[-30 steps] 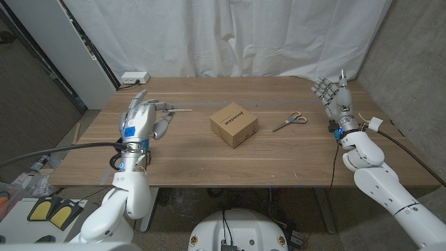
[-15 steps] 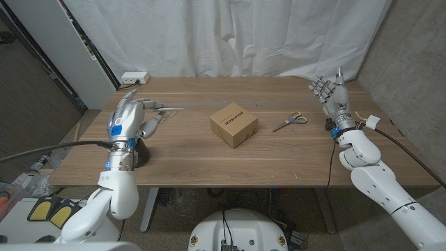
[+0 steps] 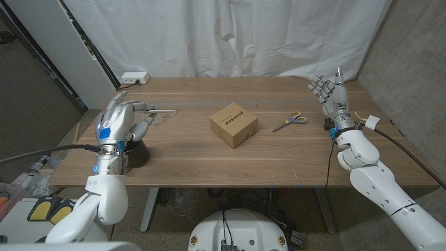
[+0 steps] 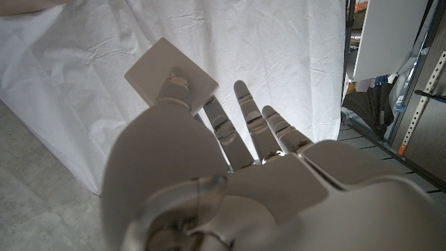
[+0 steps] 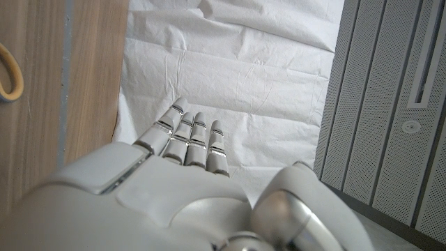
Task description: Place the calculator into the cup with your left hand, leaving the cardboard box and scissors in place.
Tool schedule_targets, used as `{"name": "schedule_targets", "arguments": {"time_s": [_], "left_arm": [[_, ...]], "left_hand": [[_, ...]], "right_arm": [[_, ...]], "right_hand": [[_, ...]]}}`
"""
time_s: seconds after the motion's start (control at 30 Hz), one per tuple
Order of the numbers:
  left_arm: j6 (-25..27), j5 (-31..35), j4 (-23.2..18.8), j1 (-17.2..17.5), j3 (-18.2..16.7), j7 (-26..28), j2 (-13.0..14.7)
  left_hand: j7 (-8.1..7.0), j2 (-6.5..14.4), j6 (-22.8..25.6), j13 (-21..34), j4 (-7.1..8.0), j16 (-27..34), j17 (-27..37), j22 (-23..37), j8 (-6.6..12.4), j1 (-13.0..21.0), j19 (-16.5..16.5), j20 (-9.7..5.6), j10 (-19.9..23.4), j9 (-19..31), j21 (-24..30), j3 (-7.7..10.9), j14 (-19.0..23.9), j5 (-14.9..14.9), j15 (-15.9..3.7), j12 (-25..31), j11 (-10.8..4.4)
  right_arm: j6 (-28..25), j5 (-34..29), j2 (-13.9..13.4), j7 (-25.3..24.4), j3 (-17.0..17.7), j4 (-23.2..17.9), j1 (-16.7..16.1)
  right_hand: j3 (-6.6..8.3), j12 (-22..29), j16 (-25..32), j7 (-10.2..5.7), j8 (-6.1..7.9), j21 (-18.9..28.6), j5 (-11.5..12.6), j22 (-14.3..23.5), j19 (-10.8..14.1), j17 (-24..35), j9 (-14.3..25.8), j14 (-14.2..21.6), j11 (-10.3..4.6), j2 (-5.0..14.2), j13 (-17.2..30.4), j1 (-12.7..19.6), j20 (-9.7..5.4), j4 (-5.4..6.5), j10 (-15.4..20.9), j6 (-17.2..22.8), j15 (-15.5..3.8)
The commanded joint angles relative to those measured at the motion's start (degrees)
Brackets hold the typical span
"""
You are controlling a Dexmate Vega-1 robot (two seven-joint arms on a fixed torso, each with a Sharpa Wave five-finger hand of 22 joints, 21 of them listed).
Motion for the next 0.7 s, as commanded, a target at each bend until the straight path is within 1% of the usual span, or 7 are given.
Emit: {"name": "schedule_targets", "arguments": {"time_s": [0.03,0.2,0.7], "left_arm": [[-1.2,2.7,0.5,2.5,-2.6,0.6,-3.7],[-1.1,3.3,-0.1,3.8,-4.3,0.2,-5.1],[-1.5,6.1,-1.9,7.6,-7.8,0.4,-9.6]], "left_hand": [[2.56,0.3,8.9,0.3,0.27,0.0,0.1,0.2,0.44,-0.4,0.4,-3.19,0.7,1.3,-0.1,0.36,0.6,0.6,-7.74,0.3,-0.06],[2.59,0.2,9.0,0.3,0.32,0.0,0.1,0.2,0.48,-0.4,0.4,-3.24,0.7,1.3,-0.1,0.41,0.7,0.6,-7.72,0.3,-0.06],[2.61,0.2,9.1,0.3,0.45,0.1,0.1,0.2,0.57,-0.4,0.4,-3.28,0.7,1.4,-0.1,0.54,0.8,0.6,-7.76,0.3,-0.06]], "right_arm": [[-2.1,-0.6,0.2,-0.7,-1.5,0.1,2.3],[-2.6,-0.5,0.2,-0.8,-1.8,0.1,2.7],[-3.5,-0.3,0.0,-0.3,-2.9,0.3,3.3]], "right_hand": [[-0.40,-0.1,-0.2,0.12,-0.08,-0.2,0.4,0.2,0.1,0.1,0.1,0.3,0.19,0.55,0.1,0.1,0.08,0.01,0.4,0.5,0.44],[-0.43,-0.1,-0.2,0.13,-0.08,-0.2,0.4,0.2,0.1,0.1,0.1,0.3,0.20,0.57,0.1,0.1,0.12,0.01,0.4,0.5,0.42],[-0.50,-0.2,-0.2,0.11,-0.07,-0.2,0.4,0.2,0.1,0.2,0.1,0.3,0.16,0.63,0.1,0.0,0.11,0.01,0.3,0.5,0.29]]}}
